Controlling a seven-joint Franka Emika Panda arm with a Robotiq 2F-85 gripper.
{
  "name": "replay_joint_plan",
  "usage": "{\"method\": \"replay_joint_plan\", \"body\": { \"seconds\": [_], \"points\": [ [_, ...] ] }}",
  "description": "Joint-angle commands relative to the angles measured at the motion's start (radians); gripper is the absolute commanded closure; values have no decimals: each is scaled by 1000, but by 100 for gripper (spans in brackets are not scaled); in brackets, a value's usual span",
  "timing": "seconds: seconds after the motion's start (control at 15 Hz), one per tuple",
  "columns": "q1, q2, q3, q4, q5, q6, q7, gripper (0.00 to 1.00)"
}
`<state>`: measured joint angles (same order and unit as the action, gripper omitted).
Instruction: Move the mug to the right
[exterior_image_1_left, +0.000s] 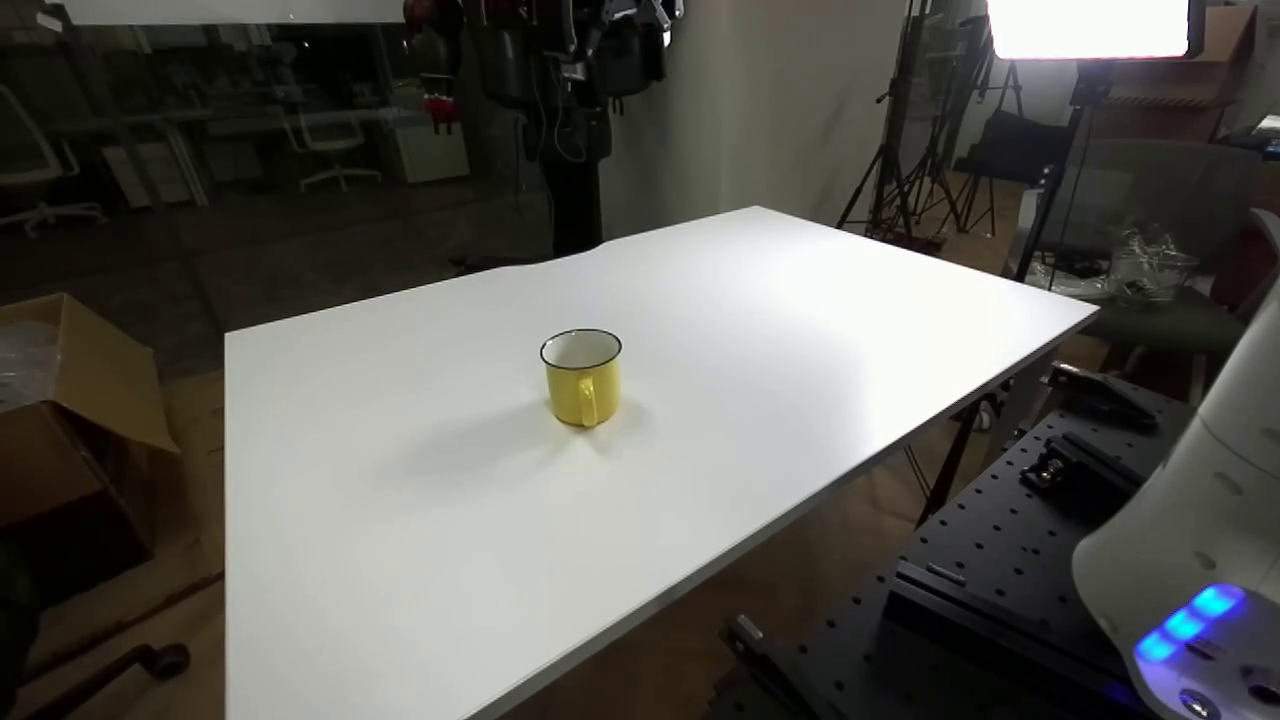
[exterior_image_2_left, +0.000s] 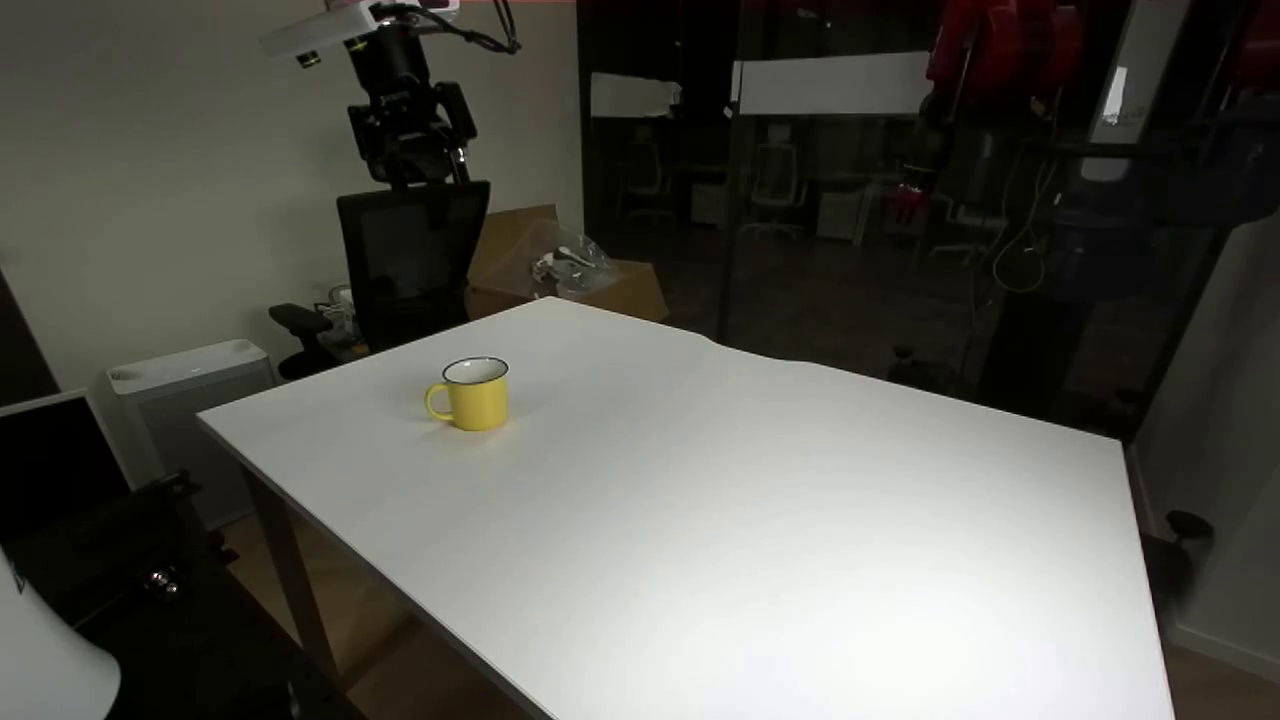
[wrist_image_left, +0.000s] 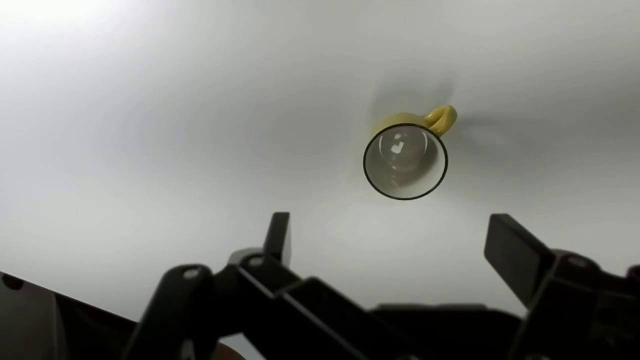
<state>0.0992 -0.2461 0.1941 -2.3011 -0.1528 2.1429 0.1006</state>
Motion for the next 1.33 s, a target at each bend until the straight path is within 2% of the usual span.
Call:
{"method": "replay_joint_plan", "body": {
  "seconds": [0.0,0.6,0.87,1.07,1.27],
  "points": [
    [10,0,-8,3,-3,-3,3,0],
    [12,0,-6,6,-11,18,-5,0],
    [-1,55,-44,12,-7,120,-112,0],
    [-13,141,-113,15,78,190,-256,0],
    [-37,260,-164,43,183,189,-396,0]
  ]
}}
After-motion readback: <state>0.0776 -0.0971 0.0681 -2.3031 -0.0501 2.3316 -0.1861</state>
